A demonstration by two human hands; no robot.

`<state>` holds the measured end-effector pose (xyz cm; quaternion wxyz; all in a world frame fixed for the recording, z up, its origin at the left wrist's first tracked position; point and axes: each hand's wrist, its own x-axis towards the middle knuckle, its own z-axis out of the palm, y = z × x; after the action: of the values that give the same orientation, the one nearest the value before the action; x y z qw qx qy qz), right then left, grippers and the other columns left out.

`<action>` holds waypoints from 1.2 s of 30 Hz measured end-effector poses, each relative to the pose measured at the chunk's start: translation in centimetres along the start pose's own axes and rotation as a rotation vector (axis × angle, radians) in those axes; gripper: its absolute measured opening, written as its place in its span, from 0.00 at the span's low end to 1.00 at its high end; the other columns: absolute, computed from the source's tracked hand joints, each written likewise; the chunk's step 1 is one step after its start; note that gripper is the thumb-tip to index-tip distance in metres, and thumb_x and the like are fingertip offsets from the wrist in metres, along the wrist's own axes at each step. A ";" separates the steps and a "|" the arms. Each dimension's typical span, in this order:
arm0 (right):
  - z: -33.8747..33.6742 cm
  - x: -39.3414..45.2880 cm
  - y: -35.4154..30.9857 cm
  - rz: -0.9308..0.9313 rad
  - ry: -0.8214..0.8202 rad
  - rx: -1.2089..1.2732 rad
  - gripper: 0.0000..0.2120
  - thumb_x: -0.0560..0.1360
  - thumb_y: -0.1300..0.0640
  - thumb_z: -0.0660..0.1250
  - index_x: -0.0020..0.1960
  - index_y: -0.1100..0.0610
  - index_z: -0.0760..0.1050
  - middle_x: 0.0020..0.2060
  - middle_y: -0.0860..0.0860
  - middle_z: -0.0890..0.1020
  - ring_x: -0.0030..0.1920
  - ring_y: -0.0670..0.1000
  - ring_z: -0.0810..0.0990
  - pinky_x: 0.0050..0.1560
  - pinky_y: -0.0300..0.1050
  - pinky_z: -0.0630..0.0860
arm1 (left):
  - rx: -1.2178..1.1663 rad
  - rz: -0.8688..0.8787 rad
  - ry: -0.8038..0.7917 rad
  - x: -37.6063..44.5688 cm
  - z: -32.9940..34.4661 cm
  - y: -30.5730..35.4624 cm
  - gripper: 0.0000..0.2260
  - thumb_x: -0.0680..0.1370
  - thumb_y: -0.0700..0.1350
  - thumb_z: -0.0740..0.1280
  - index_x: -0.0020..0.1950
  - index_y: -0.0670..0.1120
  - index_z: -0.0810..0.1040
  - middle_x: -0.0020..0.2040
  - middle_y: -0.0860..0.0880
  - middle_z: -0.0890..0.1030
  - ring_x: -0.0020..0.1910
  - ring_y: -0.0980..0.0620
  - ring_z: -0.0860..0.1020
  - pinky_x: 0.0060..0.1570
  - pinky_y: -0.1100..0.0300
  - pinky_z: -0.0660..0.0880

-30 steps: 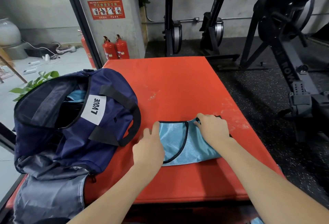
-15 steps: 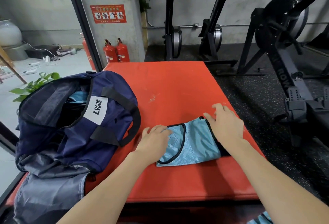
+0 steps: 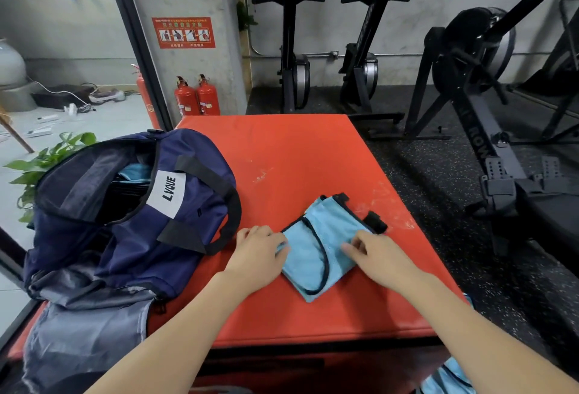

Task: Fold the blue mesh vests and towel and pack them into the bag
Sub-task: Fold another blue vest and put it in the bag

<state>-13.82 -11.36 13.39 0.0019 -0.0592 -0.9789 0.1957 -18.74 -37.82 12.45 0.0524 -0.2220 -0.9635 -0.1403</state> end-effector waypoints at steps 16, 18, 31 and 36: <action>1.1 -1.5 -1.2 -0.427 -0.015 -0.040 0.12 0.78 0.40 0.65 0.58 0.42 0.79 0.57 0.36 0.76 0.63 0.42 0.68 0.61 0.43 0.60 | -0.070 0.283 0.104 -2.6 1.0 1.1 0.10 0.81 0.43 0.63 0.57 0.51 0.82 0.55 0.55 0.80 0.57 0.52 0.75 0.52 0.57 0.69; 1.2 -1.4 -1.4 -0.438 0.005 -0.045 0.10 0.79 0.44 0.65 0.57 0.43 0.81 0.56 0.38 0.77 0.62 0.43 0.70 0.61 0.43 0.61 | -0.101 0.255 0.066 -2.6 0.8 1.3 0.10 0.82 0.47 0.61 0.58 0.52 0.81 0.55 0.57 0.80 0.58 0.54 0.73 0.56 0.55 0.71; 1.4 -1.2 -1.4 -0.370 0.011 0.073 0.16 0.75 0.39 0.69 0.58 0.44 0.72 0.63 0.36 0.64 0.67 0.40 0.57 0.68 0.45 0.60 | -0.141 0.172 0.132 -1.2 0.8 1.7 0.07 0.80 0.48 0.64 0.55 0.50 0.79 0.53 0.56 0.79 0.57 0.52 0.72 0.59 0.55 0.67; 0.3 -1.1 -0.6 -0.318 0.083 0.074 0.09 0.71 0.50 0.68 0.51 0.47 0.73 0.51 0.43 0.80 0.51 0.50 0.79 0.51 0.46 0.73 | -0.337 0.137 0.136 -1.1 -0.1 2.3 0.02 0.81 0.49 0.65 0.51 0.52 0.75 0.40 0.55 0.77 0.49 0.57 0.71 0.58 0.60 0.67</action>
<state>-12.85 -12.15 13.38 0.0755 0.0885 -0.9671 0.2263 -16.71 -36.30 12.96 0.0887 -0.2827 -0.9033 -0.3103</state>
